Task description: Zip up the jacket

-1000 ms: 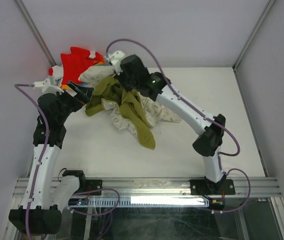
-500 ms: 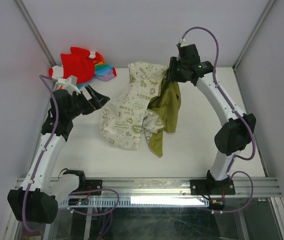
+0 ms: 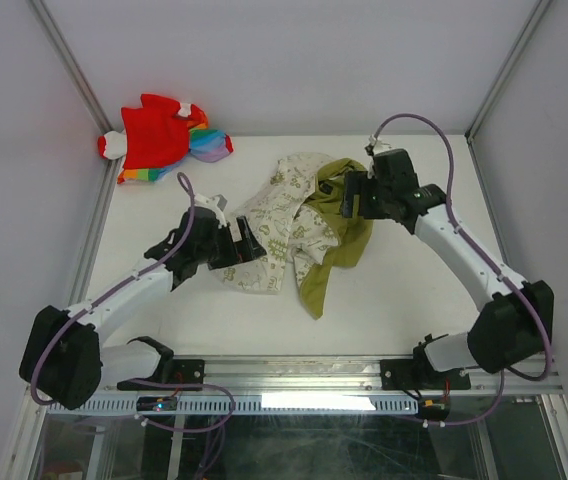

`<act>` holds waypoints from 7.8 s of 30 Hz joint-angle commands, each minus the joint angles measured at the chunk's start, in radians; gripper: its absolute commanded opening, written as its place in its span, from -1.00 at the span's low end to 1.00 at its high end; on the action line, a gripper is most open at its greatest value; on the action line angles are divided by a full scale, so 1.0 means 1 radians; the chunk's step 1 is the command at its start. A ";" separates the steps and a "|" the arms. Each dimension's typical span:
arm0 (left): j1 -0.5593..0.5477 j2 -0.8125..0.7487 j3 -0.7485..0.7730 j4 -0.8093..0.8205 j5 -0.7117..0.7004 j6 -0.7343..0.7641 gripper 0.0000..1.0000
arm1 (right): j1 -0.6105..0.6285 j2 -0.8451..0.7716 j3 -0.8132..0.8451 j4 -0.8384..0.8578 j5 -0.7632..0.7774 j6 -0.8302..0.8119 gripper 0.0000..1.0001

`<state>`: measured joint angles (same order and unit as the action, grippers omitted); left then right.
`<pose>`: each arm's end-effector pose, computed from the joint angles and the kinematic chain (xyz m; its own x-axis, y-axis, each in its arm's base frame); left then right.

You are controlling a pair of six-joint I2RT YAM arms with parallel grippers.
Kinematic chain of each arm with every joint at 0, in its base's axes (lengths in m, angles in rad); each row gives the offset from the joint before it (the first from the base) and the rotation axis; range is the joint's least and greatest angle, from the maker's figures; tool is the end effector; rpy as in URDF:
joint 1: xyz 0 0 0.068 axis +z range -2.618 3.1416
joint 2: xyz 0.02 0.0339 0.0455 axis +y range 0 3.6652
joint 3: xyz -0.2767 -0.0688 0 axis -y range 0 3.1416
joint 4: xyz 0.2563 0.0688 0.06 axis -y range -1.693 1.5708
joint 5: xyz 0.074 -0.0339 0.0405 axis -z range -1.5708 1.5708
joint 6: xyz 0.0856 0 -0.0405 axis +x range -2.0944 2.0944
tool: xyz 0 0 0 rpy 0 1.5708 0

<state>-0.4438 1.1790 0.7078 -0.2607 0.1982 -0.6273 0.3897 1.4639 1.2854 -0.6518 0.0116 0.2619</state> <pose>0.2523 -0.1386 0.2008 -0.8134 -0.2505 -0.5250 0.0937 0.8344 -0.5432 0.3343 0.1362 0.2844 -0.7560 -0.0306 -0.6539 -0.1832 0.9689 0.1664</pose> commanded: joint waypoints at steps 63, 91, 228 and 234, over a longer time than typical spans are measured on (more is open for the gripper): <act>-0.246 0.370 0.373 0.158 -0.185 -0.023 0.89 | -0.149 -0.036 -0.443 0.582 -0.239 0.140 0.63; 0.114 0.189 0.574 -0.156 -0.394 0.152 -1.00 | -0.148 -0.093 0.034 0.048 0.390 -0.119 -1.00; 0.001 0.054 -0.016 -0.064 -0.187 0.010 0.98 | -0.019 -0.173 -0.579 0.270 -0.008 0.059 0.95; -0.053 0.115 -0.067 -0.009 -0.120 -0.009 0.88 | 0.008 -0.153 -0.584 0.292 -0.150 0.061 0.77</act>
<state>-0.4599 1.2755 0.6575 -0.3557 0.0120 -0.6086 0.3733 1.3151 0.6941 -0.4316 -0.0399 0.3126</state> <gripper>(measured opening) 0.965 0.916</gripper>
